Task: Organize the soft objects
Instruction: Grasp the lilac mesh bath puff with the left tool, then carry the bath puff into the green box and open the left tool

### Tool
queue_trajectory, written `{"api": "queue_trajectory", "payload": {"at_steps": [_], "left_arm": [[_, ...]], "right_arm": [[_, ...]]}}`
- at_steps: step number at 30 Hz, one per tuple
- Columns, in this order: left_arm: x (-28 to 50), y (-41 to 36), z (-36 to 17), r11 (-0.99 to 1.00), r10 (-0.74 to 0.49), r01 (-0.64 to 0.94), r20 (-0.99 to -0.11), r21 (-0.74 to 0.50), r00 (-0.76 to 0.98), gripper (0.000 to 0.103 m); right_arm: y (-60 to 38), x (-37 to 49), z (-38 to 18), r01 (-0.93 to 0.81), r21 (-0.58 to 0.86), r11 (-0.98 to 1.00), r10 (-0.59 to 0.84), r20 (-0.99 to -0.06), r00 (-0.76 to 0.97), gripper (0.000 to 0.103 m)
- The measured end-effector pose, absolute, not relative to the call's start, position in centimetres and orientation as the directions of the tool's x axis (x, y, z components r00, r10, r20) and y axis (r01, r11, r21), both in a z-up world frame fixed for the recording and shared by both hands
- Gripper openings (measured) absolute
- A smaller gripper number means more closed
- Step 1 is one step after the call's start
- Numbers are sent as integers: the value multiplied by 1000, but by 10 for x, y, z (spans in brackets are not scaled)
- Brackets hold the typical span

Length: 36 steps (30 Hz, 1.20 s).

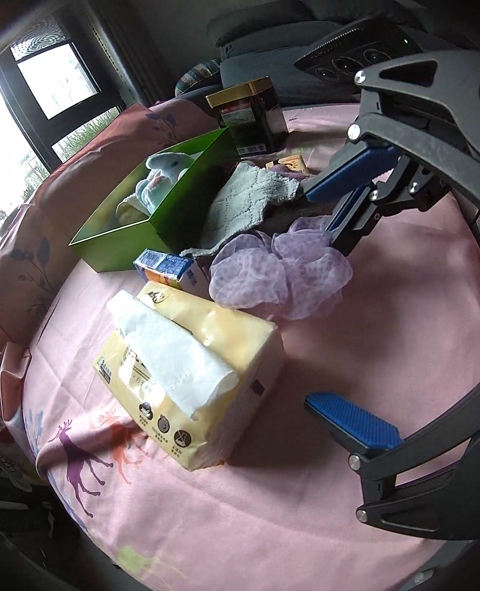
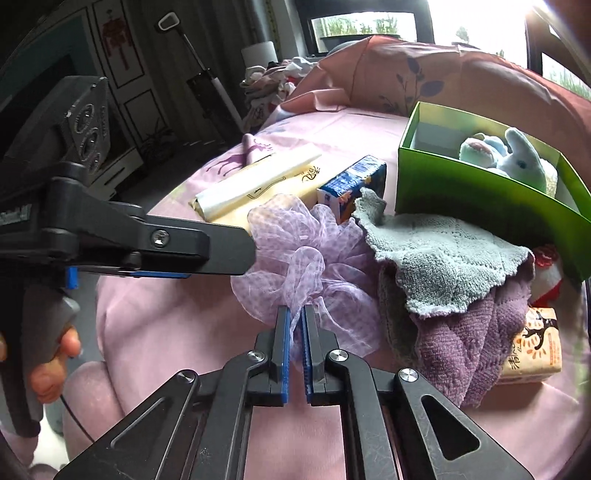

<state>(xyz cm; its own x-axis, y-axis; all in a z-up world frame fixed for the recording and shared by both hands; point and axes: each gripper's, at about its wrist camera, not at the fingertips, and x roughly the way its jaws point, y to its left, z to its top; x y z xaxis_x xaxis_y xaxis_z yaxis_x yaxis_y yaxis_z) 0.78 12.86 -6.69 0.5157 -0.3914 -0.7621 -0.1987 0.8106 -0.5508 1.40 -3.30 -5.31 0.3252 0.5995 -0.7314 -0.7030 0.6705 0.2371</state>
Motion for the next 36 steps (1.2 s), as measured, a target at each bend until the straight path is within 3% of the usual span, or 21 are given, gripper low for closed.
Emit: {"api": "queue_trajectory", "payload": {"at_steps": [5, 7, 16, 19, 27, 36], "left_arm": [[7, 100, -75, 810, -457, -128, -752, -573, 474, 97], [7, 87, -78, 805, -491, -95, -747, -586, 447, 76], [-11, 52, -80, 802, -548, -24, -750, -597, 370, 27], [-23, 54, -68, 793, -561, -10, -736, -609, 380, 22], [-41, 69, -2, 797, -534, 49, -666, -601, 521, 22], [-19, 63, 43, 839, -485, 108, -641, -534, 595, 22]], "right_arm": [[-67, -4, -48, -698, 258, 668, 593, -751, 290, 6], [-83, -9, -48, -682, 259, 684, 581, -759, 294, 7], [-120, -27, -49, -646, 259, 718, 560, -767, 315, 7], [-118, -33, -41, -666, 273, 694, 589, -747, 309, 7], [-107, -41, 4, -722, 287, 630, 689, -635, 349, 7], [-113, -26, 47, -713, 217, 666, 683, -562, 467, 6]]}}
